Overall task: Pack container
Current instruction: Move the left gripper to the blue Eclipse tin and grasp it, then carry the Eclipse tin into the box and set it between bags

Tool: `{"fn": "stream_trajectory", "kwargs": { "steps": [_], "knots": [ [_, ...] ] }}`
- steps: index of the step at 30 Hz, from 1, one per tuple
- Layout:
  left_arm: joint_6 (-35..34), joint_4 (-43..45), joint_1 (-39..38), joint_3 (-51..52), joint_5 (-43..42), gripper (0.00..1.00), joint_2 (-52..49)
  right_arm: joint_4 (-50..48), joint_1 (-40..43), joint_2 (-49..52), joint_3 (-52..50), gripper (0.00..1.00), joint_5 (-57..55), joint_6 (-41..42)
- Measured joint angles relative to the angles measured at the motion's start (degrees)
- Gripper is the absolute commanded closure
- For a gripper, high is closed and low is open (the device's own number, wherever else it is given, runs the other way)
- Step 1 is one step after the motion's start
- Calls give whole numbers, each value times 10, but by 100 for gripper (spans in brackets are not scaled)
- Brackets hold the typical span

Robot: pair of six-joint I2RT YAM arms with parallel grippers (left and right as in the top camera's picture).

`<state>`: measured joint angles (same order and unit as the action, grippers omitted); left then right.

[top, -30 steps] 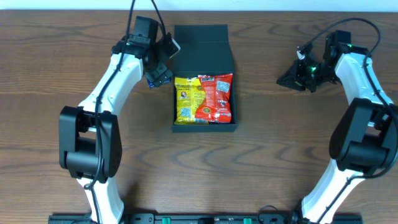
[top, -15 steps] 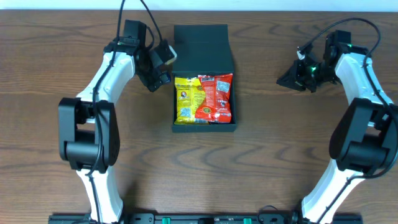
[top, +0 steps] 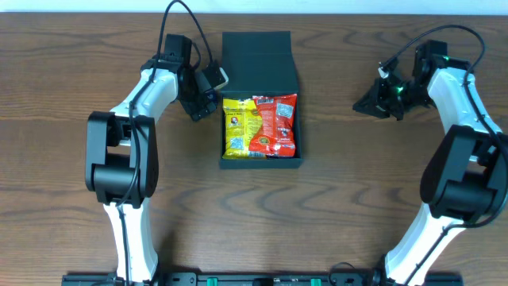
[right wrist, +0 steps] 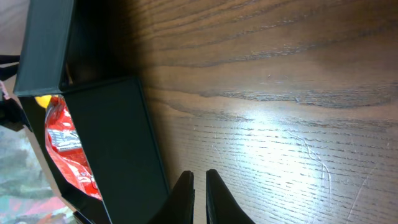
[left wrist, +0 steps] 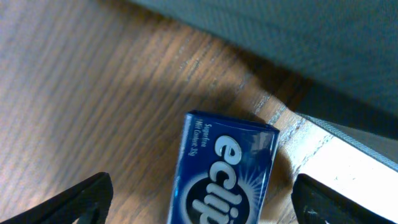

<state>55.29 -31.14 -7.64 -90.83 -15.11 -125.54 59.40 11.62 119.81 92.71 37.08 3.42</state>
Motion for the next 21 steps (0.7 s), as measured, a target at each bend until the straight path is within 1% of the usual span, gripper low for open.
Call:
{"fn": "stream_trajectory", "kwargs": {
  "steps": [2, 5, 7, 10, 14, 16, 18, 21],
  "knots": [
    [1, 0, 0, 0, -2, 13, -2, 0, 0, 0, 0, 92, 0, 0],
    [1, -1, 0, 0, -9, 22, -2, 0, 0, 0, 0, 92, 0, 0],
    [3, -1, 0, 0, -14, 36, -2, 0, 0, 0, 0, 92, 0, 0],
    [2, -2, 0, 0, -17, 48, -2, 0, 0, 0, 0, 92, 0, 0],
    [3, -5, 0, 0, -18, 55, -2, 0, 0, 0, 0, 92, 0, 0],
    [2, -8, 0, 0, -19, 57, -2, 0, 0, 0, 0, 92, 0, 0],
    [2, -11, 0, 0, -21, 62, -2, 0, 0, 0, 0, 92, 0, 0],
    [3, -14, 0, 0, -25, 66, -2, 0, 0, 0, 0, 92, 0, 0]
  ]
}}
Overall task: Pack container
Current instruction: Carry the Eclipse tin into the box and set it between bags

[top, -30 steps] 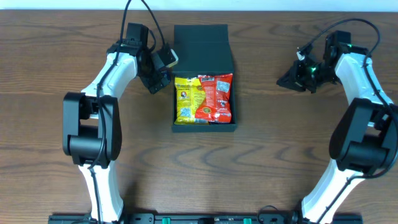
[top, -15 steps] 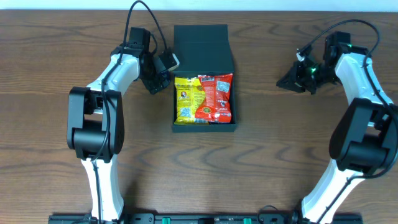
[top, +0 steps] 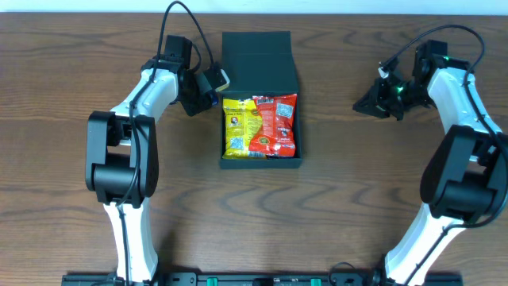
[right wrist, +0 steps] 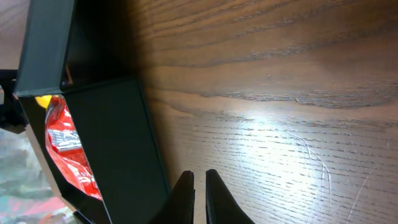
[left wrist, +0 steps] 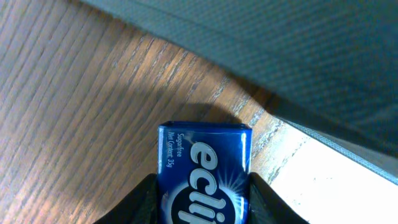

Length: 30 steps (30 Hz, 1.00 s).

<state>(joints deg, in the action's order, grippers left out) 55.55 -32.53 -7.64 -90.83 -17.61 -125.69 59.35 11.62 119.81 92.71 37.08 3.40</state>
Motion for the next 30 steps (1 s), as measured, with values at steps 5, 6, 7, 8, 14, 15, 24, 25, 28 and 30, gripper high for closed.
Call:
{"fn": "stream_trajectory", "kwargs": {
  "steps": [5, 6, 7, 8, 14, 15, 24, 25, 28, 30],
  "knots": [
    [0, 0, 0, 0, 0, 75, 0, 0, 0, 0, 0, 92, 0, 0],
    [0, 0, 0, 0, 0, 80, 0, 0, 0, 0, 0, 92, 0, 0],
    [0, 0, 0, 0, 0, 84, 0, 0, 0, 0, 0, 92, 0, 0],
    [0, 0, 0, 0, 0, 90, 0, 0, 0, 0, 0, 92, 0, 0],
    [-45, 2, -1, -8, 36, 94, 0, 0, 0, 0, 0, 92, 0, 0],
    [-63, 1, -1, -13, 49, 94, 0, -1, 0, 0, 0, 92, 0, 0],
    [-359, -16, -3, -94, 92, 94, 67, -10, 0, 0, 0, 94, 0, 0],
    [-392, -23, -6, -97, 78, 94, 89, -11, 0, 0, 0, 94, 0, 0],
    [-480, -49, -23, -106, 45, 94, 146, -18, 0, 0, 0, 94, 0, 0],
    [-541, -77, -44, -112, 30, 94, 174, -25, 0, 0, 0, 94, 0, 0]
  ]
}}
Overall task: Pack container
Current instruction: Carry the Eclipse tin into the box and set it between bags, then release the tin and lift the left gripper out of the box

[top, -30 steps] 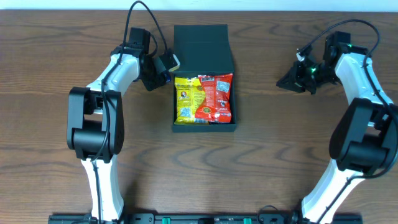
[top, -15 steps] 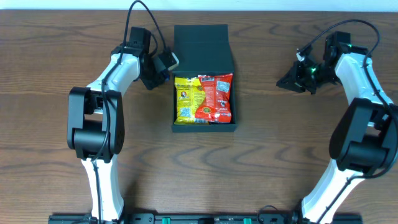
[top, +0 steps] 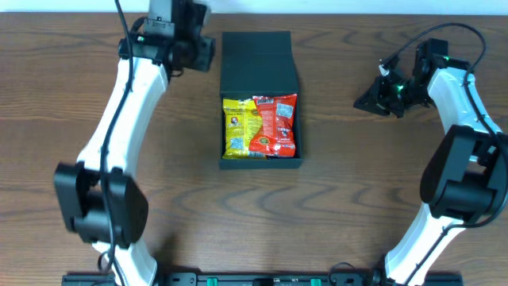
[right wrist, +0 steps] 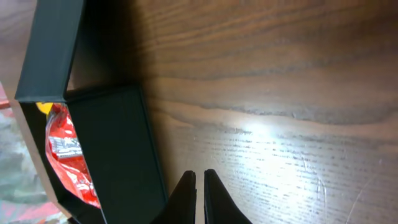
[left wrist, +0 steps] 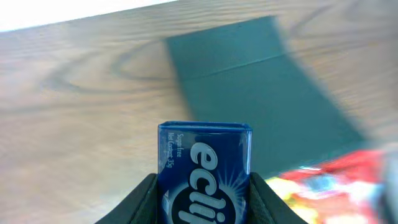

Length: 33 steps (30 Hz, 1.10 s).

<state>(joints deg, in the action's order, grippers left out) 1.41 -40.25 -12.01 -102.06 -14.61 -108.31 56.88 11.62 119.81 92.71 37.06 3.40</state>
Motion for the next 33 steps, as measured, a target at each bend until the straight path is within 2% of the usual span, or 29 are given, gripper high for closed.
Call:
{"fn": "stream_trajectory", "kwargs": {
  "steps": [2, 6, 17, 22, 26, 29, 31, 33],
  "knots": [
    [-65, -41, -27, -3, -10, 95, 12, -7, 0, 0, 0, 94, 0, 0],
    [-150, -102, -81, 3, 1, 94, 0, -15, 0, 0, 0, 94, 0, 0],
    [-229, -110, -200, 31, 135, 94, -60, -14, 0, 0, 0, 95, 0, 0],
    [-299, -129, -211, 32, 162, 94, -92, -7, 0, 0, 0, 96, 0, 0],
    [-330, -129, -211, 32, 167, 94, -102, -7, 0, 0, 0, 96, 0, 0],
    [-342, -129, -211, 32, 168, 58, -111, -6, 0, 0, 0, 95, 0, 0],
    [-346, -130, -211, 32, 168, 45, -118, -6, 0, 0, 0, 95, 0, 0],
    [-345, -132, -211, 32, 165, 25, -121, -6, 0, 0, 0, 95, 0, 0]
  ]
}}
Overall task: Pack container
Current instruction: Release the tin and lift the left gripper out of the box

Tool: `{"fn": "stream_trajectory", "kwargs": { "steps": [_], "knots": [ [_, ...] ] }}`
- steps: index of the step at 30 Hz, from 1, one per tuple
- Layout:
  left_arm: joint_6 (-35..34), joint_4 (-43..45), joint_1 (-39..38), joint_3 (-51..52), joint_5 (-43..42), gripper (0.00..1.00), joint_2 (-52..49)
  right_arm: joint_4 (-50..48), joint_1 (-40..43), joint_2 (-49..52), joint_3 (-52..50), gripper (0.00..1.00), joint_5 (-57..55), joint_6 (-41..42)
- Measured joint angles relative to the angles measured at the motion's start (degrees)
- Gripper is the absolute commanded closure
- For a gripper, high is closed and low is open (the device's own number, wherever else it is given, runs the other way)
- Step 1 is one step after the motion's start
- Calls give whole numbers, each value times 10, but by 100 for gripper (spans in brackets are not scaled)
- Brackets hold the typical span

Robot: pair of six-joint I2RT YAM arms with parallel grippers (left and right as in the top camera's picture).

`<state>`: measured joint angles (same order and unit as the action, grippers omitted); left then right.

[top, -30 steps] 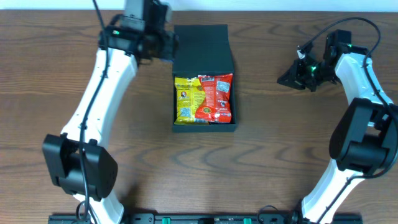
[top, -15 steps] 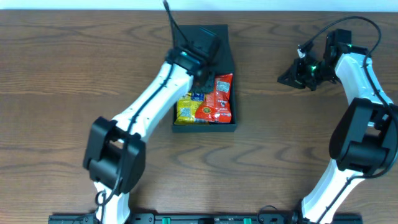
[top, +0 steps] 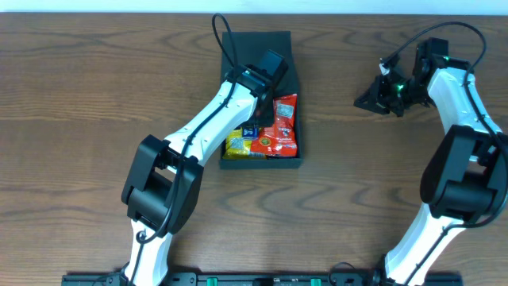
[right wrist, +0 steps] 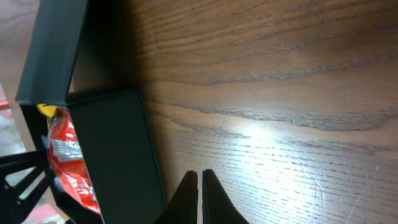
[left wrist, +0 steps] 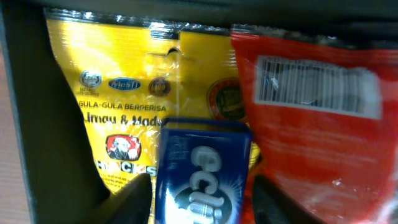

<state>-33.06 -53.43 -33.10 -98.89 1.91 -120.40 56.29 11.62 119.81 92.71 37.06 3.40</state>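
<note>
A black box [top: 260, 164] lies open at the table's middle, its lid [top: 258, 44] folded back. Inside are a yellow candy bag [left wrist: 118, 106] and a red snack bag [left wrist: 317, 124]. My left gripper [left wrist: 202, 190] reaches down into the box, shut on a blue Eclipse gum pack [left wrist: 204, 174] that hangs just over the seam between the two bags. In the overhead view the left gripper [top: 252, 127] covers most of the yellow bag [top: 236, 144]. My right gripper [right wrist: 198, 177] is shut and empty, low over bare wood right of the box.
In the right wrist view the black box wall [right wrist: 112, 155] stands to the left with the red bag [right wrist: 65, 155] showing behind it. Seen from overhead, the right gripper [top: 368, 102] sits well off to the box's right on the brown wooden table [top: 79, 159].
My left gripper was high above the table left of the lid with the gum pack. Now it is down inside the box, the pack over the candy bags. The right arm stayed put.
First my left gripper stood open around the gum pack lying on the table left of the box. Then it was shut on the pack. After that it held the pack high near the lid, and now holds it inside the box.
</note>
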Motion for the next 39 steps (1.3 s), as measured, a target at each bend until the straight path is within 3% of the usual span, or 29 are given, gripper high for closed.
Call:
{"fn": "stream_trajectory", "kwargs": {
  "steps": [3, 8, 10, 11, 12, 13, 14, 20, 26, 39],
  "knots": [
    [3, -2, 1, 0, 0, 16, 0, 0, 0, 0, 0, 95, 0, 0],
    [20, -3, 1, -1, 0, 20, 0, 0, 0, 0, 0, 98, 0, 0],
    [34, -3, 1, -4, 0, 35, 3, -1, 0, 0, 0, 99, 0, 0],
    [38, -2, 1, -6, 1, 49, 5, -2, 0, 0, 0, 98, 0, 0],
    [48, 1, 1, -10, 7, 72, 12, -5, 0, 0, 0, 98, 0, 0],
    [56, 5, 1, -15, 18, 89, 22, -9, 0, 0, 0, 99, 0, 0],
    [62, 12, 1, -17, 32, 94, 34, -12, 0, 0, 0, 98, 0, 3],
    [82, 46, 25, -36, 129, 94, 126, -45, 0, 0, 0, 98, 0, 63],
    [94, 39, 99, -42, 127, 94, 137, -73, -3, 0, 0, 98, 0, 92],
    [115, 142, 252, -45, -155, 94, -53, -201, -102, 26, 23, 98, 38, 106]
  ]
}}
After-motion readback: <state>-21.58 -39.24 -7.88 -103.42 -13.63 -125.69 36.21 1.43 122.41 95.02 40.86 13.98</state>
